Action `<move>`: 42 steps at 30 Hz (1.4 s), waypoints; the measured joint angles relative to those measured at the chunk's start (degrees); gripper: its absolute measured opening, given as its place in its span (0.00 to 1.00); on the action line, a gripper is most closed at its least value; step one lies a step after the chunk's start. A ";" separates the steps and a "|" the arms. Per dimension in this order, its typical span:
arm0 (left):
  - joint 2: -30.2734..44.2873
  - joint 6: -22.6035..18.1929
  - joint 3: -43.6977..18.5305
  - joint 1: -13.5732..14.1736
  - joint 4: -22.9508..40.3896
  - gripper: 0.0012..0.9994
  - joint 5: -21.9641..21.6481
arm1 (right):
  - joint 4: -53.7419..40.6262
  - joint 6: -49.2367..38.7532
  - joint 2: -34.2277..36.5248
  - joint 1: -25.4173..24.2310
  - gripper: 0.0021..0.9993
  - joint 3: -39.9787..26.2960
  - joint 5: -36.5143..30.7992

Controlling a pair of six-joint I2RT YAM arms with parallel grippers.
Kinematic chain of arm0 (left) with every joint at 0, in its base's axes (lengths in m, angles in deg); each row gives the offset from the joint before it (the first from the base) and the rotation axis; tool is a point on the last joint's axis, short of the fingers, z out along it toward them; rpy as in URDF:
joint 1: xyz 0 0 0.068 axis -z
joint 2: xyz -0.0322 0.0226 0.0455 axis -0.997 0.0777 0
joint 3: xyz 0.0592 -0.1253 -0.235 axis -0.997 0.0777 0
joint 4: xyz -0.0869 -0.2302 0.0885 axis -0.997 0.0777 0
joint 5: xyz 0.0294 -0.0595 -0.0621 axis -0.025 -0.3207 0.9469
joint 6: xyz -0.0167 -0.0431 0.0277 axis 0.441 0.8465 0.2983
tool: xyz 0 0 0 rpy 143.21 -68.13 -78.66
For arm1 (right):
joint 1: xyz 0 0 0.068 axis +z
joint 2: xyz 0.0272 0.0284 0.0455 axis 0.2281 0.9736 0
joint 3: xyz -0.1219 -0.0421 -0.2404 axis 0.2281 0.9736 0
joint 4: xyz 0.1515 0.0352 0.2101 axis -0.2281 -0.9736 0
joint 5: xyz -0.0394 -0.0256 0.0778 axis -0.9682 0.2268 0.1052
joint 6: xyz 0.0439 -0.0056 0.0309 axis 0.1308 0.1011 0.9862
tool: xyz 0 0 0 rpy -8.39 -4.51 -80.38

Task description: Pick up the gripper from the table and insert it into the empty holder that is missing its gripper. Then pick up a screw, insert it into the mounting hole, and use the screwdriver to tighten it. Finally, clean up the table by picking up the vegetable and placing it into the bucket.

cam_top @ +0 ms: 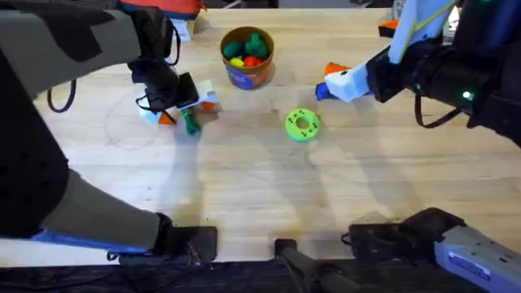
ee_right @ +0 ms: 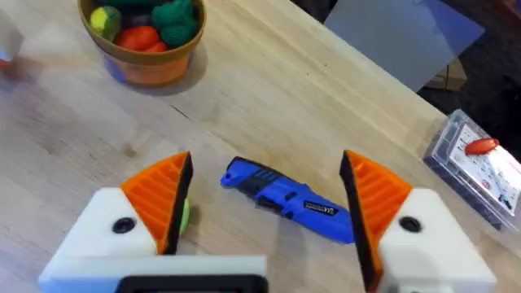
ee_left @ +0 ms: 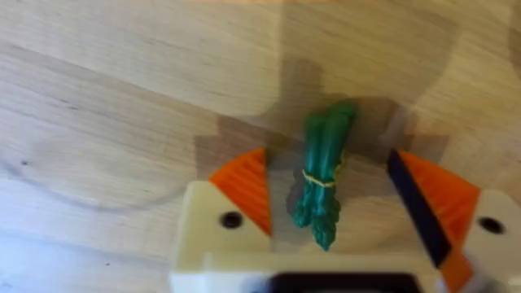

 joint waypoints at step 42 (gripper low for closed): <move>3.31 -5.40 -28.02 11.10 -4.52 0.02 25.97 | 0.01 0.02 -0.01 0.00 0.99 0.00 0.01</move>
